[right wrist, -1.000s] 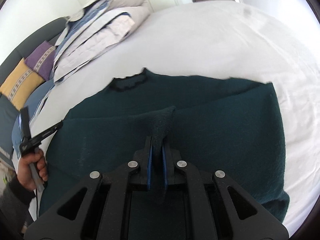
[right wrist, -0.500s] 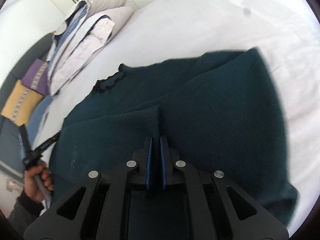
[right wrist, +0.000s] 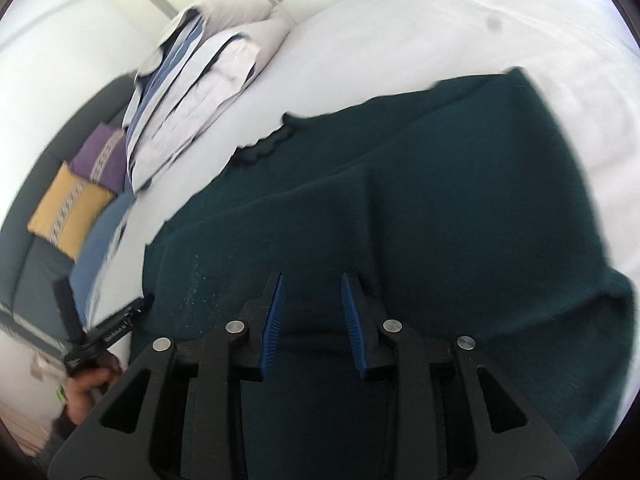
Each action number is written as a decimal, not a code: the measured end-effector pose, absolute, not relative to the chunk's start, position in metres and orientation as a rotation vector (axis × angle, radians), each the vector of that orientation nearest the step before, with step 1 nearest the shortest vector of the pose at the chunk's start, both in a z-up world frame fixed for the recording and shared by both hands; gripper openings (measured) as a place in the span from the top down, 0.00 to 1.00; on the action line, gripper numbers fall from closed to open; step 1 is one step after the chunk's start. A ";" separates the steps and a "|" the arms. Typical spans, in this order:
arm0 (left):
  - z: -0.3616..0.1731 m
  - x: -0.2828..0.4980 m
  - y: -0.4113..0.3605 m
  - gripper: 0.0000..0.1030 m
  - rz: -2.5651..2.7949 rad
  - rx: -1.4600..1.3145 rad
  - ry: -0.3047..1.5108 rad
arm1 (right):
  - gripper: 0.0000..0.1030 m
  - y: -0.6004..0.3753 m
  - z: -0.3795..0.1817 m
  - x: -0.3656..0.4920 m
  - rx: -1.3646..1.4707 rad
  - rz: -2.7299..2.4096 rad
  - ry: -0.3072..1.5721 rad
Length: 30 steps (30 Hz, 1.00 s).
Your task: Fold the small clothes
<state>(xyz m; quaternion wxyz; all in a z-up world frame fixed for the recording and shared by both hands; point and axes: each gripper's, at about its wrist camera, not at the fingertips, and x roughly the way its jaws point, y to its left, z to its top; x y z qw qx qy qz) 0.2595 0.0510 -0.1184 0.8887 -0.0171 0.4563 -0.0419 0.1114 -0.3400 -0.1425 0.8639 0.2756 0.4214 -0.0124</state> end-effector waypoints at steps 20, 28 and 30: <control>-0.089 -0.007 0.145 0.30 -0.331 -0.401 1.061 | 0.28 -0.309 -0.097 -0.218 0.684 -0.001 0.762; -0.114 -0.045 0.148 0.37 -0.374 -0.452 1.124 | 0.28 -0.321 -0.099 -0.267 0.742 0.041 0.761; -0.116 -0.043 0.148 0.39 -0.382 -0.457 1.140 | 0.29 -0.325 -0.101 -0.270 0.766 0.059 0.769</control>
